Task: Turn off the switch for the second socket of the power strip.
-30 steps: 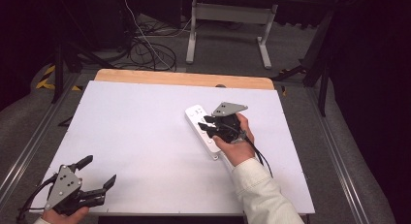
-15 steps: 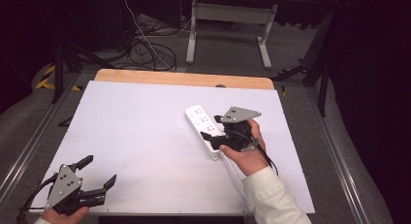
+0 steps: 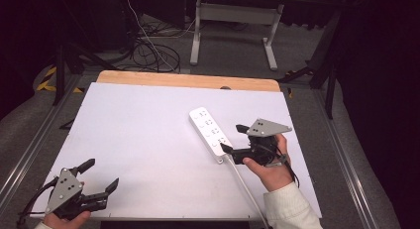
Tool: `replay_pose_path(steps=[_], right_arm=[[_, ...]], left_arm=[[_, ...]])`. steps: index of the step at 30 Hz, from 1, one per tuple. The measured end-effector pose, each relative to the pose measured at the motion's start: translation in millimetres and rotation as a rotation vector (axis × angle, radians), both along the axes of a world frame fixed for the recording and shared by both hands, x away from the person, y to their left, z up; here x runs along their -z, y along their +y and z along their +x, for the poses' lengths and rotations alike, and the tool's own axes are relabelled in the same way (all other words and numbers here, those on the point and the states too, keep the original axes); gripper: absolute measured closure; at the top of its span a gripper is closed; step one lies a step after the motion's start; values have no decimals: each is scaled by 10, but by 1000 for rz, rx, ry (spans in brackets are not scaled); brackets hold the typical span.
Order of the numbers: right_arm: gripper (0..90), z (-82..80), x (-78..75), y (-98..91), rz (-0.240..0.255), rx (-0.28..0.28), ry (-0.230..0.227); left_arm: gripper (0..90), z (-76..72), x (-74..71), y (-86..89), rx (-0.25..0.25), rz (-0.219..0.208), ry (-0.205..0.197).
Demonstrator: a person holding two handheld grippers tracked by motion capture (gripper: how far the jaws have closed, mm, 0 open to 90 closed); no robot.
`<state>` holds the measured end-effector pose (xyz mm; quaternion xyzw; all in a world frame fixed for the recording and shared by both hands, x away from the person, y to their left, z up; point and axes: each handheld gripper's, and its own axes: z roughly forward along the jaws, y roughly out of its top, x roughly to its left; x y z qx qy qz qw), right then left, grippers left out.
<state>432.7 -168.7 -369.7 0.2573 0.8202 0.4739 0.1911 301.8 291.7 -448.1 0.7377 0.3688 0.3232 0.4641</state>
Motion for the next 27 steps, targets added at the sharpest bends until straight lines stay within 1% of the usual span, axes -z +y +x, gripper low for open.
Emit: replay_pose_path(steps=[5, 7, 8, 10, 11, 12, 14, 19, 21, 23, 27], right_arm=[[197, -106, 16, -147, 17, 5, -4], [185, -144, 22, -201, 22, 7, -5], [173, -160, 27, -227, 24, 3, -5], [157, -192, 40, -275, 34, -3, 4], [153, -206, 49, -297, 39, -3, 9], [149, -219, 60, -321, 43, -5, 9], [144, -250, 84, -368, 44, -2, 12], [131, -319, 183, -479, 41, 4, 20], [121, -342, 235, -522, 49, 0, 30], [110, -364, 295, -560, 57, -15, 45], [110, -397, 416, -629, 70, -13, 43]], left_arm=[[124, -1, 0, -4, 0, -1, 0], [125, 2, -6, 1, 8, -1, 8], [128, 0, -6, -2, 11, -11, 19], [129, -2, -10, -1, 20, -20, 25], [129, -1, -15, 4, 24, -16, 23], [129, -4, -14, 1, 25, -27, 24], [129, -8, -14, -1, 23, -29, 20], [128, -11, -11, -5, 20, -21, 16], [129, -11, -14, -3, 24, -19, 18], [130, -13, -15, -5, 27, -20, 21], [130, -16, -19, -4, 29, -22, 21]])
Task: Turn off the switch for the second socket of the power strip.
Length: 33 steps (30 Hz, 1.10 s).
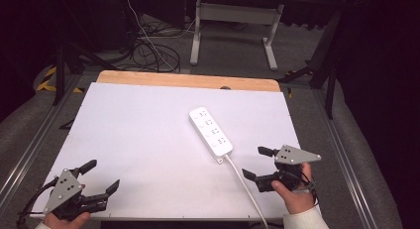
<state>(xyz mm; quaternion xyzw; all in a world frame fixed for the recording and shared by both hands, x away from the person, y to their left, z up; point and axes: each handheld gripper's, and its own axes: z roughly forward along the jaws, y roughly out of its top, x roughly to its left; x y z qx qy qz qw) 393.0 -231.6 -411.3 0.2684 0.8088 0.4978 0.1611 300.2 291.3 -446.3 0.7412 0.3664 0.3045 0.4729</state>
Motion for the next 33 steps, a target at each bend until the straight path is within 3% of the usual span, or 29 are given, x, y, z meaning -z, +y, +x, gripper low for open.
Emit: replay_pose_path(steps=[4, 12, 23, 27, 33], right_arm=[[111, -18, 115, -74, 13, 13, 2], [114, -50, 410, -177, 5, 71, 54], [114, -104, 728, -268, -30, 106, 94], [135, -98, 751, -277, -26, 106, 102], [154, -122, 608, -287, 11, 120, 41]], left_arm=[[130, 0, -1, 2, -2, -2, -2], [128, -1, 2, 2, 0, -17, 1], [125, -3, 6, -4, -1, 16, -13], [124, 3, 13, -7, -3, 20, -17], [119, 10, 18, 1, -8, 10, -11]])
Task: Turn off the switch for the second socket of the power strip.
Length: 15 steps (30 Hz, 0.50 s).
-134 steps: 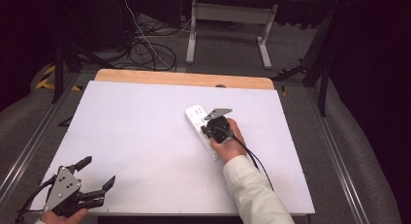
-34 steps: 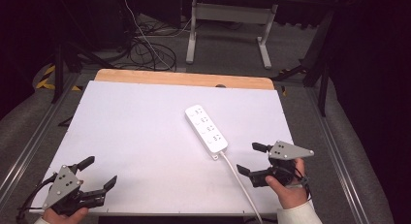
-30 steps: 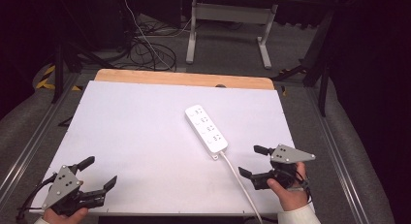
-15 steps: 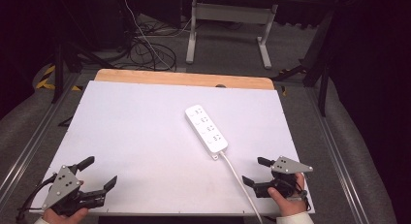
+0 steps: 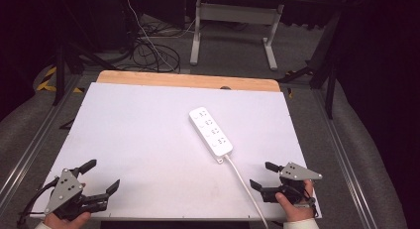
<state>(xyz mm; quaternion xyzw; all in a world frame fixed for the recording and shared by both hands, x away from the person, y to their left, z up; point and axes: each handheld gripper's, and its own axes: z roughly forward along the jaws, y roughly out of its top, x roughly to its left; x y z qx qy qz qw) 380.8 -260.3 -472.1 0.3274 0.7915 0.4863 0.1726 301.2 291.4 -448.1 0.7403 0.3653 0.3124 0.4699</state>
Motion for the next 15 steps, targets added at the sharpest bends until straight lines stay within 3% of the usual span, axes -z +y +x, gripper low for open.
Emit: replay_pose_path(steps=[12, 15], right_arm=[[160, -3, 54, 9, -49, 7, 8], [161, -7, 59, 15, -62, 8, 2]], left_arm=[[118, 2, 9, 1, 1, 31, -22], [117, 5, 11, 6, 0, 9, -12]])
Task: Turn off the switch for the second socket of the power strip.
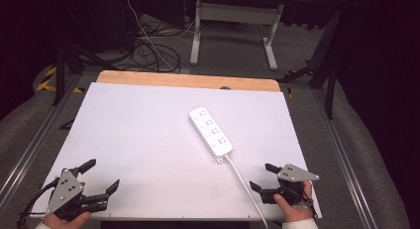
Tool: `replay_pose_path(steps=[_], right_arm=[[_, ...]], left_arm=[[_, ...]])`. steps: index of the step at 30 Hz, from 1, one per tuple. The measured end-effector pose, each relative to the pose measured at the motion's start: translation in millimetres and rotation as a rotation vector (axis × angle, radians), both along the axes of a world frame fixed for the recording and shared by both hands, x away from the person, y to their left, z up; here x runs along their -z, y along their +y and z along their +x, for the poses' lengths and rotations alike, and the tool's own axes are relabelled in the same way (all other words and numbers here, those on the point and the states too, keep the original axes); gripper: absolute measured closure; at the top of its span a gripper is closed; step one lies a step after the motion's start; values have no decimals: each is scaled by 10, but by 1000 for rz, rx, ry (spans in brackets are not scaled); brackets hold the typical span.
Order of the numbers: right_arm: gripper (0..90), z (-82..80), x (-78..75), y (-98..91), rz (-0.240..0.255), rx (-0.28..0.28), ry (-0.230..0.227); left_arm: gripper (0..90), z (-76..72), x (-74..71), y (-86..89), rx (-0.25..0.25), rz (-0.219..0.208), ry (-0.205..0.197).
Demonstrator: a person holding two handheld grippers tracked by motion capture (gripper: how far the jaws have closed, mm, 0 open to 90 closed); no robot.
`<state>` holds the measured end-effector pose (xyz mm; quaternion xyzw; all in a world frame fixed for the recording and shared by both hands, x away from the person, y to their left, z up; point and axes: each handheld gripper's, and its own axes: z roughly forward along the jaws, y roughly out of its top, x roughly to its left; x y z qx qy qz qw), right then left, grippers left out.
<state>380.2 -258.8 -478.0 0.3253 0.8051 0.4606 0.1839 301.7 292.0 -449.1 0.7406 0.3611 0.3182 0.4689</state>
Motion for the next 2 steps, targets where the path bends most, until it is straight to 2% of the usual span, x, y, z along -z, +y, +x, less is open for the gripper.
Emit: replay_pose_path(steps=[2], right_arm=[[163, -6, -2, -3, 5, 3, -5]], left_arm=[[116, 7, -1, 3, -2, 2, -1]])
